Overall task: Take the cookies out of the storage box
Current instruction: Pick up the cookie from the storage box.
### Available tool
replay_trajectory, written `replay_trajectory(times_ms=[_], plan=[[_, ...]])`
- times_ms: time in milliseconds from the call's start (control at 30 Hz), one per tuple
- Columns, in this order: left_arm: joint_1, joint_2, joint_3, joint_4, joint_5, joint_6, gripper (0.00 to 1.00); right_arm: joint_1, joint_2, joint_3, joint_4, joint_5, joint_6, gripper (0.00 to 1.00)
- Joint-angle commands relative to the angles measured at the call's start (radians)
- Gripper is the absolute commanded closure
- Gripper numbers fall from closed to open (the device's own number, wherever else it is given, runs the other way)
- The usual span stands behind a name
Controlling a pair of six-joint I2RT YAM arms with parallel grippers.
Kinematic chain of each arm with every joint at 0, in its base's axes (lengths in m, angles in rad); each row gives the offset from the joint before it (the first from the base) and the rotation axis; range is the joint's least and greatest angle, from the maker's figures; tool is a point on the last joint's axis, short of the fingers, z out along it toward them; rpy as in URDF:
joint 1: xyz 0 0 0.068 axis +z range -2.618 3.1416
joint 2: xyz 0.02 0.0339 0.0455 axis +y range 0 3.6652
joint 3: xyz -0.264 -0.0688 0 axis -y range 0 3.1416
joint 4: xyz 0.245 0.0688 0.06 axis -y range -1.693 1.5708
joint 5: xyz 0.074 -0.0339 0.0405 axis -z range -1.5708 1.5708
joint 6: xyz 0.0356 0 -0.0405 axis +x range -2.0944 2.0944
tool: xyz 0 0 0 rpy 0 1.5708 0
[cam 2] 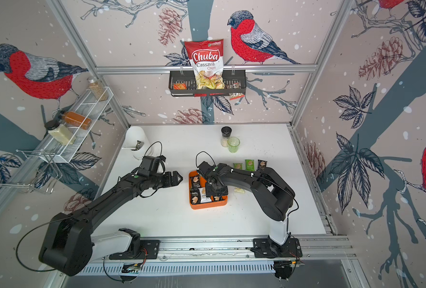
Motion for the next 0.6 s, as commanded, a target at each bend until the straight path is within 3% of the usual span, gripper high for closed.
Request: replay_trajectory(times_ms=[0, 233, 433, 567], plan=[[0.003, -0.002, 0.000, -0.015, -0.016, 0.019, 0.04, -0.005, 0.019, 0.015, -0.002, 0.011, -0.025, 0.35], [0.008, -0.006, 0.002, -0.019, -0.019, 0.026, 0.04, -0.017, 0.056, 0.038, 0.000, 0.014, -0.038, 0.39], [0.012, -0.005, 0.004, -0.020, -0.020, 0.027, 0.04, -0.019, 0.062, 0.059, -0.014, 0.030, -0.042, 0.52], [0.011, -0.005, 0.001, -0.019, -0.027, 0.031, 0.04, -0.021, 0.052, 0.081, -0.027, 0.043, -0.043, 0.55]])
